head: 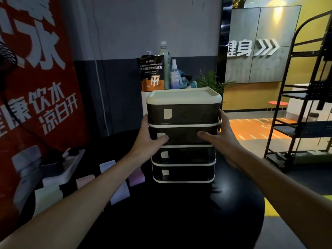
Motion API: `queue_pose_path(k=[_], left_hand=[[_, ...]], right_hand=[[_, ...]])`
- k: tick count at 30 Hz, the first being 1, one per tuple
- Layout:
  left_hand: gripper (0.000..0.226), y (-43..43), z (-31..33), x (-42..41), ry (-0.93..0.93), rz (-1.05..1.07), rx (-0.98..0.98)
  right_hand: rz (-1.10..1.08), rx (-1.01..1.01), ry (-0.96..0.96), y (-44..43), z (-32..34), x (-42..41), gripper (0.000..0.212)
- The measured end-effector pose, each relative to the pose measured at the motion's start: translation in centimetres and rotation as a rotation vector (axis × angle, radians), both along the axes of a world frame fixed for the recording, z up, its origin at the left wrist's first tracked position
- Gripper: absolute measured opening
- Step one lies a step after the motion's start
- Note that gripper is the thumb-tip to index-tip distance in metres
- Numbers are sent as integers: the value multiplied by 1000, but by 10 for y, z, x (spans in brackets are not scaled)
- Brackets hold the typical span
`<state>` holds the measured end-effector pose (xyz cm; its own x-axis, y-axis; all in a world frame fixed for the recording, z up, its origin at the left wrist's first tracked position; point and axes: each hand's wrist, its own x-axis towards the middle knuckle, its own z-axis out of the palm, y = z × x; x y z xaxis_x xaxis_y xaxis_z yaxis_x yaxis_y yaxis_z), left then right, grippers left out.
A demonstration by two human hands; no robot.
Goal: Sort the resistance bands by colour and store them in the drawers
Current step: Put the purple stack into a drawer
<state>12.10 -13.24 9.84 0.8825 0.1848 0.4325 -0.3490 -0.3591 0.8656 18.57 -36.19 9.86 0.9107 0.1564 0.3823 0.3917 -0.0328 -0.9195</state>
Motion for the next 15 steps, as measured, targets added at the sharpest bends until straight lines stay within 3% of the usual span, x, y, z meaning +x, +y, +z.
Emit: queue_pose_path(k=[5,9,11,15], left_hand=[[80,6,1,5,67,3,-10],[77,26,-7,5,193,50,42],[62,39,-13,3,239,96,117],[25,71,-24,0,300,136,308]], right_hand=[[33,-87,-17,1,-1,15,93],[-247,-177,-139,1,-11,6,74],[-316,-152,-215,7,-21,-9,56],[-81,-166,-170,38,-45,-40,40]])
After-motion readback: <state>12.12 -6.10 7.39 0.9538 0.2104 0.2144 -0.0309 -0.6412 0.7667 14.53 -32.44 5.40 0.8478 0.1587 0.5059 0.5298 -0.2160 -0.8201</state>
